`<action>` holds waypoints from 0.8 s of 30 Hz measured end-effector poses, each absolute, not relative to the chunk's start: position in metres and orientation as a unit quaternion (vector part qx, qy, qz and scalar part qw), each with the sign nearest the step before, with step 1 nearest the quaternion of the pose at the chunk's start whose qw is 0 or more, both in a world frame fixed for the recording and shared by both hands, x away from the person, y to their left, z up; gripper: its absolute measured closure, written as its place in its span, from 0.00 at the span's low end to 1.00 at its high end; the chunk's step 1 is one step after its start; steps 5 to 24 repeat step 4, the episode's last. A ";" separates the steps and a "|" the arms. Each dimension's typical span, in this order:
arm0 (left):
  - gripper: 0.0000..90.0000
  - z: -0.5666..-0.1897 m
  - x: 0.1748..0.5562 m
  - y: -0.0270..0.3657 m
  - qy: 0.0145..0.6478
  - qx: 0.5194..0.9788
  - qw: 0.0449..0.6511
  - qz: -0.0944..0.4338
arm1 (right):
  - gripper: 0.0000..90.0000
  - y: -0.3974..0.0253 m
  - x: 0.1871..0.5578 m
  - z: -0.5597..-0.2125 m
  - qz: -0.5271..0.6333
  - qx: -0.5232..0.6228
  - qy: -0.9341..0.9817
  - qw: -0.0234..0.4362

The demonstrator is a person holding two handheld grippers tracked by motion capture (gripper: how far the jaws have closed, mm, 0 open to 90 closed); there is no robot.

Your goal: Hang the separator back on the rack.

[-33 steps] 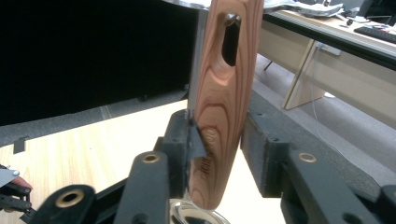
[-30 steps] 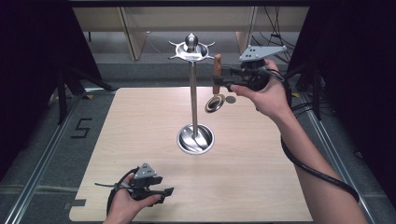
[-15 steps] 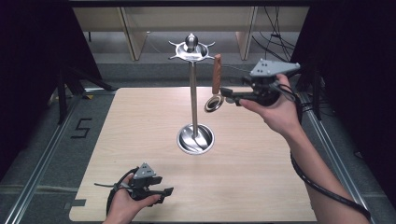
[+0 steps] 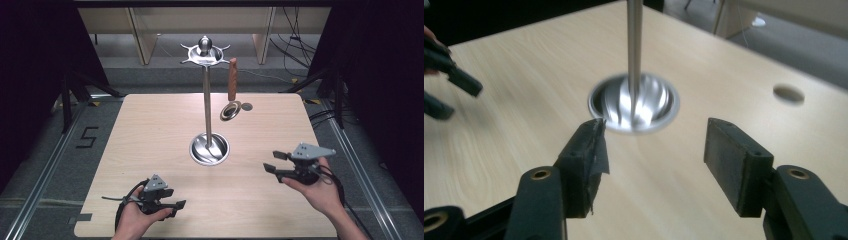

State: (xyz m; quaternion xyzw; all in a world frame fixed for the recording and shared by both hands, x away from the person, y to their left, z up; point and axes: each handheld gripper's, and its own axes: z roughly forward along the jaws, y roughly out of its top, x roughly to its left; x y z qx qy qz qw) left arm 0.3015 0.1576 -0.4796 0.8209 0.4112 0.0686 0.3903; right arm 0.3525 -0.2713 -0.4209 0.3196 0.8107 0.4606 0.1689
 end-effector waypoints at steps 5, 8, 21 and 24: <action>0.41 -0.480 0.302 0.157 0.413 0.820 0.390 0.070 | 0.45 -0.280 0.342 -0.444 0.442 0.333 0.819 0.156; 0.41 -0.480 0.302 0.157 0.413 0.820 0.390 0.070 | 0.45 -0.280 0.342 -0.444 0.442 0.333 0.819 0.156; 0.41 -0.480 0.302 0.157 0.413 0.820 0.390 0.070 | 0.45 -0.280 0.342 -0.444 0.442 0.333 0.819 0.156; 0.41 -0.480 0.302 0.157 0.413 0.820 0.390 0.070 | 0.45 -0.280 0.342 -0.444 0.442 0.333 0.819 0.156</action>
